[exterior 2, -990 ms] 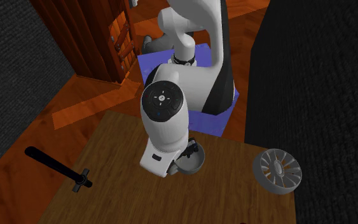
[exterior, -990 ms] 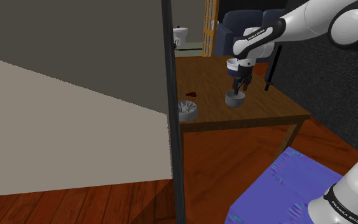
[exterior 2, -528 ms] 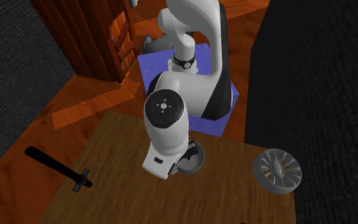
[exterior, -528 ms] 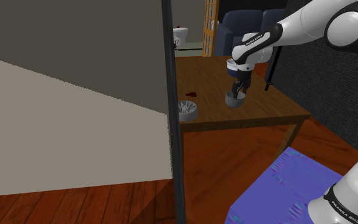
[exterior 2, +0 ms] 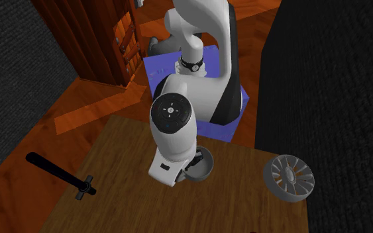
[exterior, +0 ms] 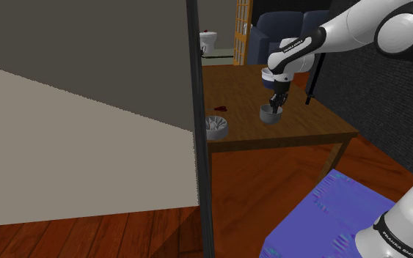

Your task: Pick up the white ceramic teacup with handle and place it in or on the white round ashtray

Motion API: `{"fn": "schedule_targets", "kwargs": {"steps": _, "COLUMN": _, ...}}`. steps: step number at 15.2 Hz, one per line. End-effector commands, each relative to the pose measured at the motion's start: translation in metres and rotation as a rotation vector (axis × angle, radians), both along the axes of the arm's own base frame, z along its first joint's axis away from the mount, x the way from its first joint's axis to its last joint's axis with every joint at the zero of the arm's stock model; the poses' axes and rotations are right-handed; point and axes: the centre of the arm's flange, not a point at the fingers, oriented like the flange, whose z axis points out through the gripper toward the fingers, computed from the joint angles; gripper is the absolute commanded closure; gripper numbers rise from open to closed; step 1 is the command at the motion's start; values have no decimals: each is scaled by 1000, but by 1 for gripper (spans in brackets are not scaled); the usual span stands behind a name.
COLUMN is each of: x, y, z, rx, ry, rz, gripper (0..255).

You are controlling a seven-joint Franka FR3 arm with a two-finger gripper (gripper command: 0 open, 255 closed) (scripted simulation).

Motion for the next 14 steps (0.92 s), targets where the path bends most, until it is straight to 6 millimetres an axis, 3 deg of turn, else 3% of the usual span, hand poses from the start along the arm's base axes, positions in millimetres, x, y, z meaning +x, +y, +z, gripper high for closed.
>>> {"fn": "schedule_targets", "kwargs": {"steps": 1, "x": 0, "y": 0, "z": 0, "rx": 0, "ry": 0, "rz": 0, "gripper": 255}}
{"fn": "schedule_targets", "kwargs": {"steps": 6, "x": 0, "y": 0, "z": 0, "rx": 0, "ry": 0, "rz": 0, "gripper": 255}}
{"fn": "schedule_targets", "kwargs": {"steps": 14, "x": 0, "y": 0, "z": 42, "rx": 0, "ry": 0, "rz": 0, "gripper": 255}}
